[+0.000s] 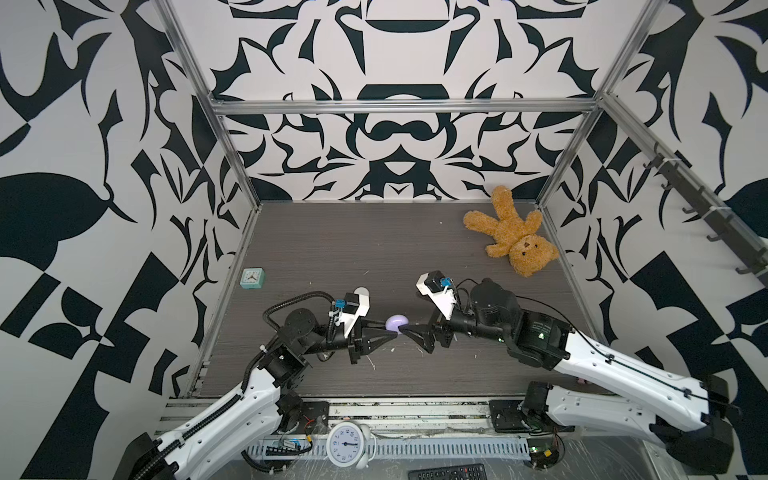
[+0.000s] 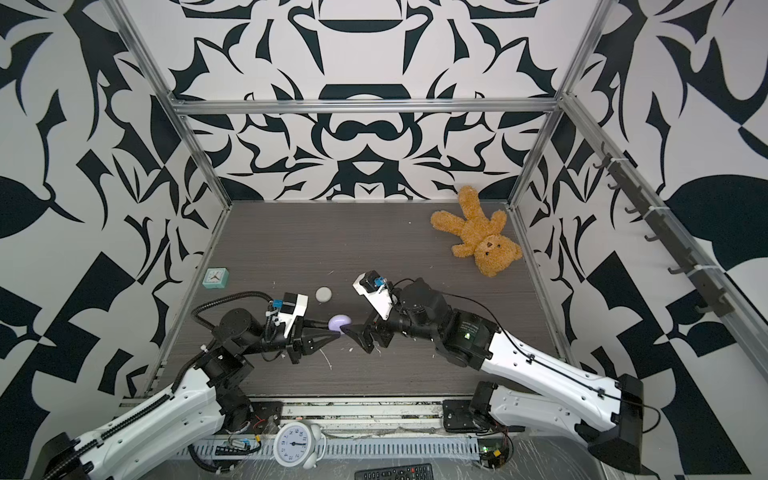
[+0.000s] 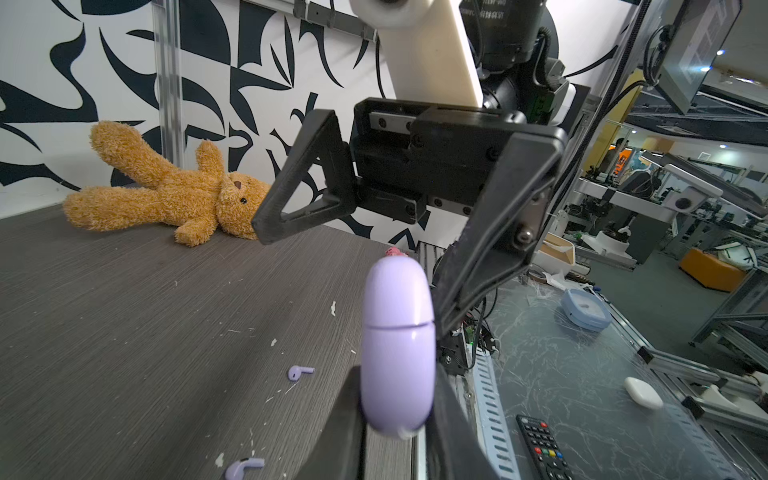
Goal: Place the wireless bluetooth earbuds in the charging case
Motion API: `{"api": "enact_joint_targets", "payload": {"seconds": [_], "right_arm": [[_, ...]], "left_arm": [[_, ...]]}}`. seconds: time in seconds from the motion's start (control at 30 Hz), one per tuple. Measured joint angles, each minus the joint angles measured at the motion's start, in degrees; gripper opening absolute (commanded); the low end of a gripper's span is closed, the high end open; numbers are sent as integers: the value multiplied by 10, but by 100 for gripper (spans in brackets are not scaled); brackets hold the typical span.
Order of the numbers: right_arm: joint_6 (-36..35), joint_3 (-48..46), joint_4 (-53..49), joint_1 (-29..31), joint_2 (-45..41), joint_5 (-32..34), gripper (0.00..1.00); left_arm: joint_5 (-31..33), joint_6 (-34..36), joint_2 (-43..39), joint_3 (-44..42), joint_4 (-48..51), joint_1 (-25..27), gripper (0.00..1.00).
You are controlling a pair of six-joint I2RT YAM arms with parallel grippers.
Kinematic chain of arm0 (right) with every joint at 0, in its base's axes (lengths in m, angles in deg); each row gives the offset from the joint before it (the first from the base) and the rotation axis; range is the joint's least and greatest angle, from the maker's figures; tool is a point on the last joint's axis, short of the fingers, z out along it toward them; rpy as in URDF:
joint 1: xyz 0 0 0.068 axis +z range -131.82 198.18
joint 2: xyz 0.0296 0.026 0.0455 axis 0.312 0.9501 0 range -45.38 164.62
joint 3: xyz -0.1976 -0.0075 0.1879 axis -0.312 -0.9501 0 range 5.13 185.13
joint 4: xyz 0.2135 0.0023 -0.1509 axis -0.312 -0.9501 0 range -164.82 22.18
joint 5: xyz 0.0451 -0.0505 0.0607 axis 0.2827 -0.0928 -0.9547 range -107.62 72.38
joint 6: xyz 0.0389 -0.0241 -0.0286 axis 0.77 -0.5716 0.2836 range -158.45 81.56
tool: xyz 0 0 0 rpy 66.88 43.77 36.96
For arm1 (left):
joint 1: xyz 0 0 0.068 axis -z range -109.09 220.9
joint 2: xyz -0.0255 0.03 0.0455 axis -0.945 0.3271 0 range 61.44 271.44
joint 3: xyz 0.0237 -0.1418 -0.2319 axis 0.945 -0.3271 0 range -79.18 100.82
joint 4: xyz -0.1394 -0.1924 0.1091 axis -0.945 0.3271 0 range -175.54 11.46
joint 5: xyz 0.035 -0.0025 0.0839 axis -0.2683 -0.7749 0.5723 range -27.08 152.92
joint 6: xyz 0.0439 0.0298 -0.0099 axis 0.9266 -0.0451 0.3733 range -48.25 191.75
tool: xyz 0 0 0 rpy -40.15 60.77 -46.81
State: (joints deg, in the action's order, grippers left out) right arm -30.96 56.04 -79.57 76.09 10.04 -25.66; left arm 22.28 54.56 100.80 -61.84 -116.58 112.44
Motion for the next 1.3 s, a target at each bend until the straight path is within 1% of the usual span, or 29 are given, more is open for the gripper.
{"api": "enact_joint_targets", "payload": {"seconds": [0.23,0.37,0.67,0.8,0.87,1.03,1.17,1.3], "right_arm": [[2,0,0,4,-8,30,100],[3,0,0,0,-10,56,100],[11,7,-10,-1,-12,64,100],[31,35,-44,-1,-25,73,100],[48,66,-73,-1,-26,99,100],[110,132,-150,-13,-22,188,100],[169,134,-217,-35,-9,231,100],[215,100,-265,-53,3,248,99]], "left_arm": [[5,-4,2,0,0,-1,0],[-10,-3,2,0,-3,2,0],[-11,10,-7,0,0,2,0],[-6,54,-36,3,33,3,0],[-5,81,-51,12,61,3,0],[12,172,-84,55,147,4,0],[38,213,-118,49,171,6,0],[60,231,-143,28,176,6,0]]}}
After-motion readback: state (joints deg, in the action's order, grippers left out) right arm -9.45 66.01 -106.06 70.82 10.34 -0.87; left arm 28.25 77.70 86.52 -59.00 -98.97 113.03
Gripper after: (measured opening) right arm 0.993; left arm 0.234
